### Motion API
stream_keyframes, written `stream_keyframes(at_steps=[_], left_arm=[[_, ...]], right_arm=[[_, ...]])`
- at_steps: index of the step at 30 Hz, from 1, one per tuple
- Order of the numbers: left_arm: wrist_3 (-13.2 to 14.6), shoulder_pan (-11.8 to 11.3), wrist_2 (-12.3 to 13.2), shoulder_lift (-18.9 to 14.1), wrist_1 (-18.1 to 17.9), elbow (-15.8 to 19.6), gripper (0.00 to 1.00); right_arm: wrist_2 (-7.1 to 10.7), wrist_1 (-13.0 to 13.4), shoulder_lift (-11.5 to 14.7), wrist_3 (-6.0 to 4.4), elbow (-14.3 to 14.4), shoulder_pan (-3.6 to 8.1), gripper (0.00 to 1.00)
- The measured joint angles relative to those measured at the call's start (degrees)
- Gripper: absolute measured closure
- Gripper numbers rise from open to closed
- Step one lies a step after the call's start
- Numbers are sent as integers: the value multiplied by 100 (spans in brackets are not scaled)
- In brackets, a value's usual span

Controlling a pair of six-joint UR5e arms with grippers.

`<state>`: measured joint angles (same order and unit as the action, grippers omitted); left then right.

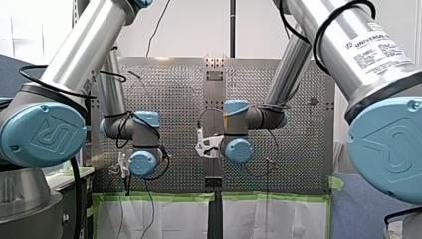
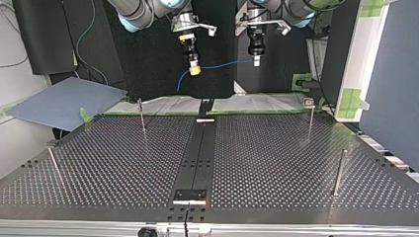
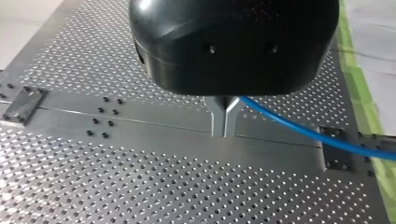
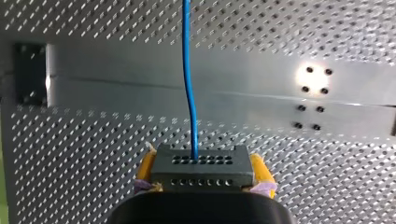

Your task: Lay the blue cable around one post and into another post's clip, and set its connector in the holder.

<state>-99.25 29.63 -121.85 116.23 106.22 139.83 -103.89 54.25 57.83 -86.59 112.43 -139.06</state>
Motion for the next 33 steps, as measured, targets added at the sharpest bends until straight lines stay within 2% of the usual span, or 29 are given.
stream_keyframes(at_steps=[2,8,16,21,28,33], left_arm=[[-79,-31,-6,-89,82,0,94],[-122,-136,-96,-377,370,-1,94],[-140,-338,-91,-772,764,-1,94],[-205,-571,103,-1026,1016,-1,94],[-227,-899,426,-1356,1346,0,94],[-362,-1125,652,-1582,1573,-20,94]], right_arm=[[23,-110,109,-54,-20,-6,100],[28,-395,393,-112,-104,23,100],[40,-763,622,-117,-385,25,100],[50,-1042,642,-107,-653,1,100],[55,-1229,663,-107,-924,-3,100],[53,-1439,777,-130,-1071,23,100]])
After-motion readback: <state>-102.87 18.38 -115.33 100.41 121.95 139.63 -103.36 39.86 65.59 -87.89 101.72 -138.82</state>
